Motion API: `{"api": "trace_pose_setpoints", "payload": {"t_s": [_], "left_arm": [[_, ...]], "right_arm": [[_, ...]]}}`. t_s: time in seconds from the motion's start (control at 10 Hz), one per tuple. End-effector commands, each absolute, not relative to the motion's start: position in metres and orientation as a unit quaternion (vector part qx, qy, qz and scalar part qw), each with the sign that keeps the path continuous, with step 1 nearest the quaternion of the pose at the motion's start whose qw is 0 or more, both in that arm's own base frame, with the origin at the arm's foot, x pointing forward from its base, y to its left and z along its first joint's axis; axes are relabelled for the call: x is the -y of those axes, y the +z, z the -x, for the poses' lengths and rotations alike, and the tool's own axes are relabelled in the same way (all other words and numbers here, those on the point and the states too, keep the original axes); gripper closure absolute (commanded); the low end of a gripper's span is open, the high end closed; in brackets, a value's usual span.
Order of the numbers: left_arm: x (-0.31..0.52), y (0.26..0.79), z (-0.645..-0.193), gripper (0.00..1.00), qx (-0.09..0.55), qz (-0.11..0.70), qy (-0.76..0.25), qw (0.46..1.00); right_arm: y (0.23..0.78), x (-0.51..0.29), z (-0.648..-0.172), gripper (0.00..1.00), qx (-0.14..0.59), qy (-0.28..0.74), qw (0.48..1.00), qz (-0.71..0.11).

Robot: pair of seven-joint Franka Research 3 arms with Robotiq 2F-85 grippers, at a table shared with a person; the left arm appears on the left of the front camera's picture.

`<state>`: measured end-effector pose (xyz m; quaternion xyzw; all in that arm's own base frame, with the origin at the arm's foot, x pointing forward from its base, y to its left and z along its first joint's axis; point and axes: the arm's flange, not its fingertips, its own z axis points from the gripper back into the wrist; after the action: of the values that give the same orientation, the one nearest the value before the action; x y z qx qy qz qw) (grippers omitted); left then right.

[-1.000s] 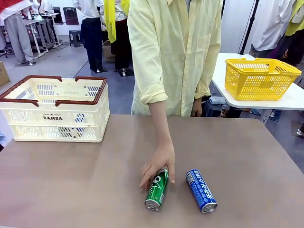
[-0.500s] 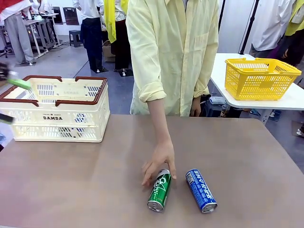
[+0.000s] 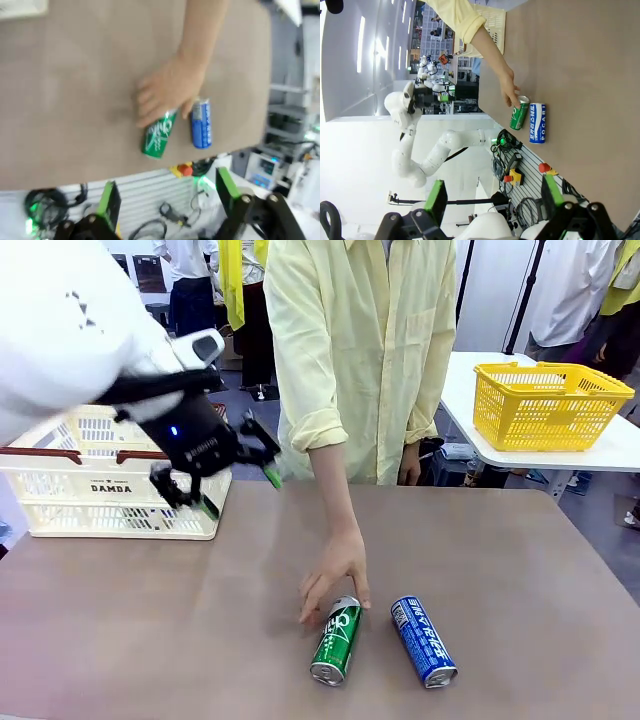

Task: Place the drinks into the Shopping basket.
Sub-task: Pick up one drink and place it into the Shopping basket.

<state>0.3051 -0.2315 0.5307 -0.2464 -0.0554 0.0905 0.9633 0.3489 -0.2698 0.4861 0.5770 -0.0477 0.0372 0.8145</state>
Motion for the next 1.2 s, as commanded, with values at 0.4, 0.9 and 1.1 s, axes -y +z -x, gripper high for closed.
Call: {"api": "trace_pose_setpoints", "payload": {"t_s": [0.4, 0.9, 1.1], "left_arm": [[-0.034, 0.515, -0.207, 0.00, 0.085, 0.470, 0.200, 0.855], [0.040, 0.508, -0.229, 0.00, 0.045, 0.429, 0.138, 0.892], [0.130, 0.525, -0.260, 0.00, 0.017, 0.393, 0.086, 0.915]], "right_arm": [[0.488, 0.269, -0.347, 0.00, 0.039, 0.037, 0.819, -0.572], [0.488, 0.269, -0.347, 0.00, 0.039, 0.037, 0.819, -0.572], [0.488, 0.269, -0.347, 0.00, 0.039, 0.037, 0.819, -0.572]]}}
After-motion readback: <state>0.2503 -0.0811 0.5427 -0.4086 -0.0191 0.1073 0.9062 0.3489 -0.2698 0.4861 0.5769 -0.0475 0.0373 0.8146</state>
